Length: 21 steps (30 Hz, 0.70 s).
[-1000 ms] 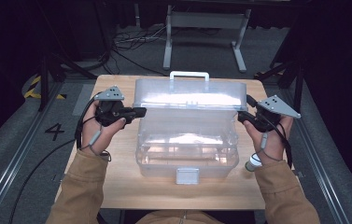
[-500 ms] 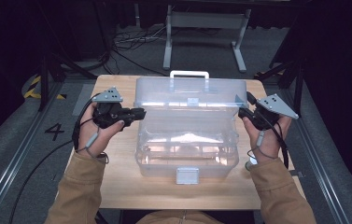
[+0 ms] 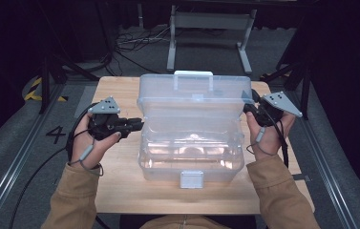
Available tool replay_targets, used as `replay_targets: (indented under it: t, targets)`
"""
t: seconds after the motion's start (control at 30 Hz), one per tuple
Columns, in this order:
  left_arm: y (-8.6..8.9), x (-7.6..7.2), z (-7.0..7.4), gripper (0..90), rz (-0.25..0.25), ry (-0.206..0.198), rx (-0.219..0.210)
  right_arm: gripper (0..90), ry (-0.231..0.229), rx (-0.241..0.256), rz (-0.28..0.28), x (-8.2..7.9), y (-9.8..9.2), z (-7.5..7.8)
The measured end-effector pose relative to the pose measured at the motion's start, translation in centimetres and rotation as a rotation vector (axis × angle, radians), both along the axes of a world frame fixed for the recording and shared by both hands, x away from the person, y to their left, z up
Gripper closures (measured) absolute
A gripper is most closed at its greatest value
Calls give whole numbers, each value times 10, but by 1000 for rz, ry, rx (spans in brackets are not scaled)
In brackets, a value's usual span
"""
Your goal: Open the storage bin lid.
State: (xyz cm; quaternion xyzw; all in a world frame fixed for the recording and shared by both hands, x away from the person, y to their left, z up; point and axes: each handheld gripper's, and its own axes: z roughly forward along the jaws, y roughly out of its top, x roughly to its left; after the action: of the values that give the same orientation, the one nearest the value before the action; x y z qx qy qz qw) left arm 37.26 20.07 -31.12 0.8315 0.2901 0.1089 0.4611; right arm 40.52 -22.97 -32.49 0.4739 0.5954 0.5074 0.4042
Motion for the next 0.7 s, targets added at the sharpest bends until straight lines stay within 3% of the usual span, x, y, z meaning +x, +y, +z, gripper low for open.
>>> replay_targets:
  t: [0.07, 0.27, 0.37, 0.47, 0.7]
  targets:
    - [1, -4, 0, 789, -4, 6, 6, 771, 5, -2, -1, 1, 1, 0]
    - [3, -16, -1, 741, -34, 11, 21, 784, 19, 17, -7, 8, 2, 4]
    - [2, -25, -1, 730, -77, 22, 34, 789, 40, 32, 1, 15, 0, 8]
    - [0, -28, -3, 715, -87, 34, 44, 807, 47, 18, -6, 18, 0, 10]
    - [-16, -42, -16, 682, -136, 96, 124, 810, 68, 4, -4, 25, 0, 14]
